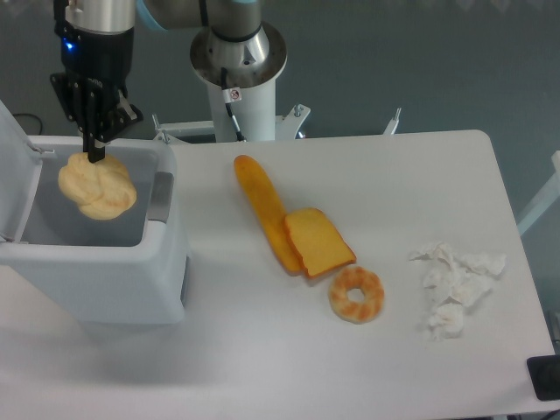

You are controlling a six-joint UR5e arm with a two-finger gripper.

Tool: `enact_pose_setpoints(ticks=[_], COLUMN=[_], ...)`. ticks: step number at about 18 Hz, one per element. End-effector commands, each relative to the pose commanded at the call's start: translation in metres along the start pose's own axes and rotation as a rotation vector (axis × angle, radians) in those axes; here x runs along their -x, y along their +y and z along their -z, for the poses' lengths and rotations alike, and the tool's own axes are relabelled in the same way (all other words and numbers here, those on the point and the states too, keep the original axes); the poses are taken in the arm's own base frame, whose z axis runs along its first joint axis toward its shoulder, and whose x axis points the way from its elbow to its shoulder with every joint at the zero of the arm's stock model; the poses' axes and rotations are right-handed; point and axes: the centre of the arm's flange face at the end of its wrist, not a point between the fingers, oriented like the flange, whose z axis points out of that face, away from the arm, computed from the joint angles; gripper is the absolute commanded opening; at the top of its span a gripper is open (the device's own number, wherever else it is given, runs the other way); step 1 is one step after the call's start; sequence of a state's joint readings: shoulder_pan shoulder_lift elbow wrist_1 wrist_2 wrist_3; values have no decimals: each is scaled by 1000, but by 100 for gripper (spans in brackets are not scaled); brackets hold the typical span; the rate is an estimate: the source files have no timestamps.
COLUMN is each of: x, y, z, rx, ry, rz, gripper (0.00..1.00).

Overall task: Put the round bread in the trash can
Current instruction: 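Carry the held bun over the white trash bin opening, then lower the bun into the bin and open the gripper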

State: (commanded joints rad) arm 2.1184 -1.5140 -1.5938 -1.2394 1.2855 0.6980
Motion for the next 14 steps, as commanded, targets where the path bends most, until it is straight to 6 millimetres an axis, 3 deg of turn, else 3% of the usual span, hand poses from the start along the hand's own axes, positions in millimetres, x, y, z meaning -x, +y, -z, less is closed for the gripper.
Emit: enact_pose_setpoints(ticks=[9,12,14], x=[-3,-3,-2], y=[-3,-3,-3], z=[-12,-12,-13], rx=[6,2,2], ry=[40,48,48], rz=[0,1,-5], gripper=[7,16,36])
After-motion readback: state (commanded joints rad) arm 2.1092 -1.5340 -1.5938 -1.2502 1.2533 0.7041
